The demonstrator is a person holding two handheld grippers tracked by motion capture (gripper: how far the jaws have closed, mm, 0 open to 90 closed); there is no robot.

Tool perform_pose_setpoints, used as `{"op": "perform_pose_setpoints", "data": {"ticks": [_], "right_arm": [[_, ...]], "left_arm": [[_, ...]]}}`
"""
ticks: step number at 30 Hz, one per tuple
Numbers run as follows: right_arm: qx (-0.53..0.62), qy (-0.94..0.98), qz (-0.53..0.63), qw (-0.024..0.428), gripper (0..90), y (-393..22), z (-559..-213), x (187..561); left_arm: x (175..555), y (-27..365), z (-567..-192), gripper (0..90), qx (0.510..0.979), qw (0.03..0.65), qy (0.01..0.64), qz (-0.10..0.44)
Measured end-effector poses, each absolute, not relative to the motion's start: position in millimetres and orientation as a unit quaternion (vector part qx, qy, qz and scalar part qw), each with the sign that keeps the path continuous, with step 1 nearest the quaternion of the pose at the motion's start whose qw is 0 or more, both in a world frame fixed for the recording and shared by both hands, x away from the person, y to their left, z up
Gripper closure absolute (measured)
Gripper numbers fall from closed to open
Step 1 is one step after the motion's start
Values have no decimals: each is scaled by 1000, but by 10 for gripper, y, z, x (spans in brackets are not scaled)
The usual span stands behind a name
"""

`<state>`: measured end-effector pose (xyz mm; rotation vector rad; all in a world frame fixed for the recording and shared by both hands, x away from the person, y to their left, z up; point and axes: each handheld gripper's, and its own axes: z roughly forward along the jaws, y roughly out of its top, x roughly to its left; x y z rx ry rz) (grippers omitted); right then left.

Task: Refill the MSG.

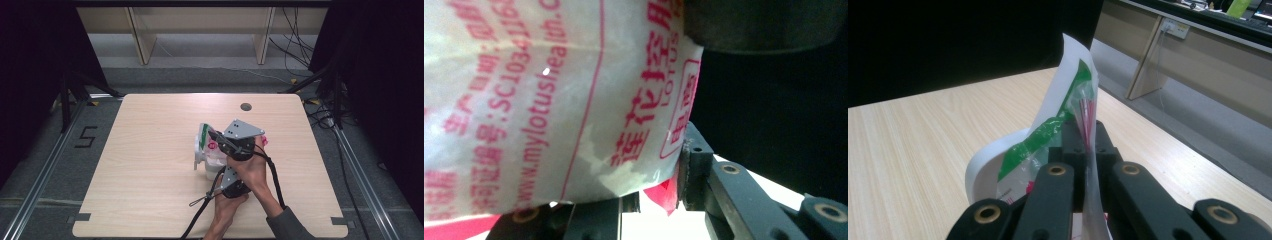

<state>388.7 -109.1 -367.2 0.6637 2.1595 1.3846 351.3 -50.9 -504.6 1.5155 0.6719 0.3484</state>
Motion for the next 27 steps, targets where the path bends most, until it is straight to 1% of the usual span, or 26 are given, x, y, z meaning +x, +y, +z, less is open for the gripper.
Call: {"op": "perform_pose_setpoints", "data": {"ticks": [4,8,11,12,13,14,16,17,18,19,22,26,27], "right_arm": [[238,785,511,256,900,-1095,-3668,3897],[239,785,514,247,900,-1112,-3661,3895],[240,785,512,252,900,-1109,-3679,3915],[244,788,511,239,900,-1111,-3688,3916],[239,789,514,236,900,-1115,-3686,3916],[241,782,516,253,900,-1117,-3673,3904],[241,786,514,246,900,-1129,-3662,3908],[237,784,513,257,900,-1128,-3674,3923],[245,784,514,249,900,-1125,-3688,3923],[244,782,515,253,900,-1132,-3687,3926],[248,784,517,239,900,-1158,-3662,3914],[236,783,521,245,900,-1191,-3645,3906],[241,784,520,238,900,-1194,-3640,3889]], "left_arm": [[3514,-516,-5051,746,671,660,299,154],[3517,-512,-5042,746,670,663,296,155],[3521,-512,-5058,746,675,656,299,155],[3532,-491,-5062,746,685,649,290,159],[3533,-485,-5059,746,687,647,287,160],[3531,-487,-5056,746,686,649,287,160],[3530,-484,-5058,746,690,645,288,161],[3532,-483,-5064,745,690,644,288,160],[3533,-481,-5069,745,690,643,290,160],[3536,-483,-5072,745,689,645,288,159],[3528,-486,-5067,745,694,639,290,161],[3523,-490,-5079,745,699,631,291,169],[3520,-488,-5083,745,701,628,291,170]]}}
